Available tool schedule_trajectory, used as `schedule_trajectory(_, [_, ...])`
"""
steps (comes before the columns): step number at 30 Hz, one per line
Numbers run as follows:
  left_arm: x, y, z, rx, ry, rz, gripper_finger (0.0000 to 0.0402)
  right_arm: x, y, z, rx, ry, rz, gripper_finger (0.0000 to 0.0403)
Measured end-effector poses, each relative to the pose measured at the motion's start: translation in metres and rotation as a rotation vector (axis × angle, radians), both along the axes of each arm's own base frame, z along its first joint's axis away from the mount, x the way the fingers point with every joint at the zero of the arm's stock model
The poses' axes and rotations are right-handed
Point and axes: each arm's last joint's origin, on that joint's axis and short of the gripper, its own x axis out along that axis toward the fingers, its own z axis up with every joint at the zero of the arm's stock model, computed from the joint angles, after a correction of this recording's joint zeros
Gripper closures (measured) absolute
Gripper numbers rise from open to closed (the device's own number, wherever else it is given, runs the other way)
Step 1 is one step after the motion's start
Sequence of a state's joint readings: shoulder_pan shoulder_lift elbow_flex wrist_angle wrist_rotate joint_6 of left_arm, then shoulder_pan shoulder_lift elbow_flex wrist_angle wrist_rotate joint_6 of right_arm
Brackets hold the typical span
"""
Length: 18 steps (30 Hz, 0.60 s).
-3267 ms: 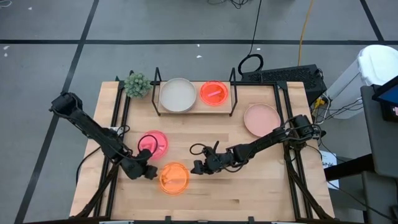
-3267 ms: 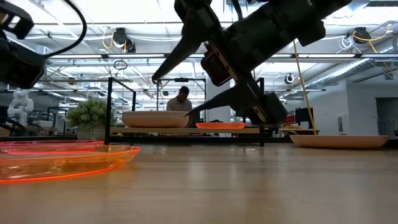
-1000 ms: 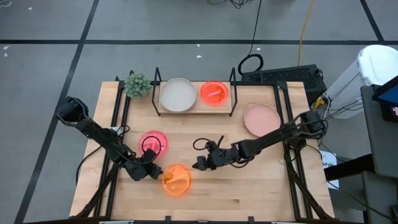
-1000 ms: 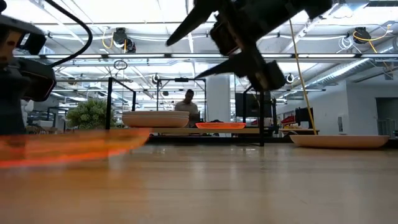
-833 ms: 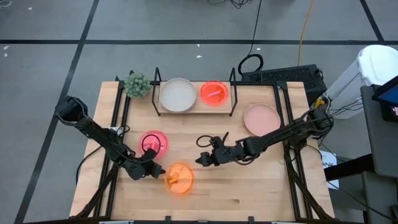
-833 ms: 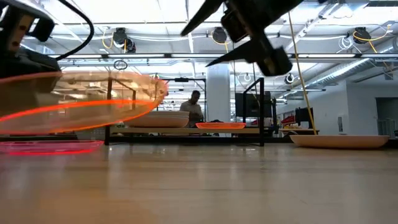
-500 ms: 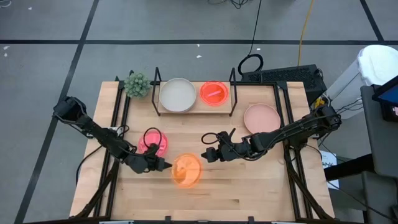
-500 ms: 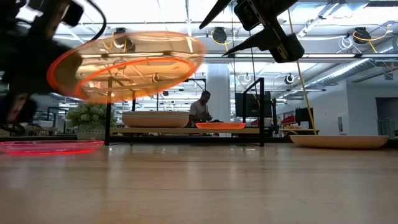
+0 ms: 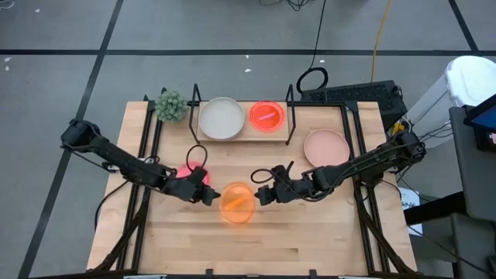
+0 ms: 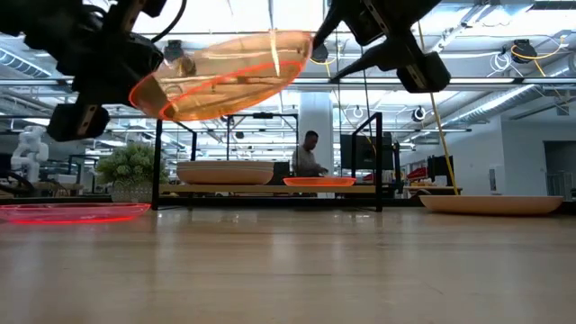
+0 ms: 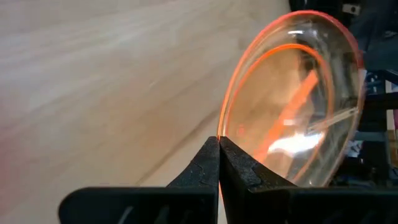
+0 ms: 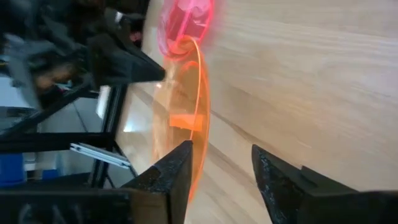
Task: Place and stack plates onto a shelf
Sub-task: Stack the orange transparent plate on the pink transparent plate on the shelf
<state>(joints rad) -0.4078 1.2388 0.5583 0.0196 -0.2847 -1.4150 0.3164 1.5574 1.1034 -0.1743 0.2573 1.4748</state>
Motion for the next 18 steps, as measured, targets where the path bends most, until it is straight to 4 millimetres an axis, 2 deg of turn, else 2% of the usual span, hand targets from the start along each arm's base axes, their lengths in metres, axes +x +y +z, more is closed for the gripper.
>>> schedule_trajectory(8, [0.0022,0.0085,-0.0007,0.017,0.032,0.006,0.0401,-0.0029,-0.0010,-0.0034,-0.017,0.046,0.002,0.0265])
schedule_trajectory(18, [0.0011,0.0085,-0.0022,0.013,0.054,-0.011,0.0401,-0.0055,-0.0012,-0.0066,-0.016,0.092,0.026,0.0265])
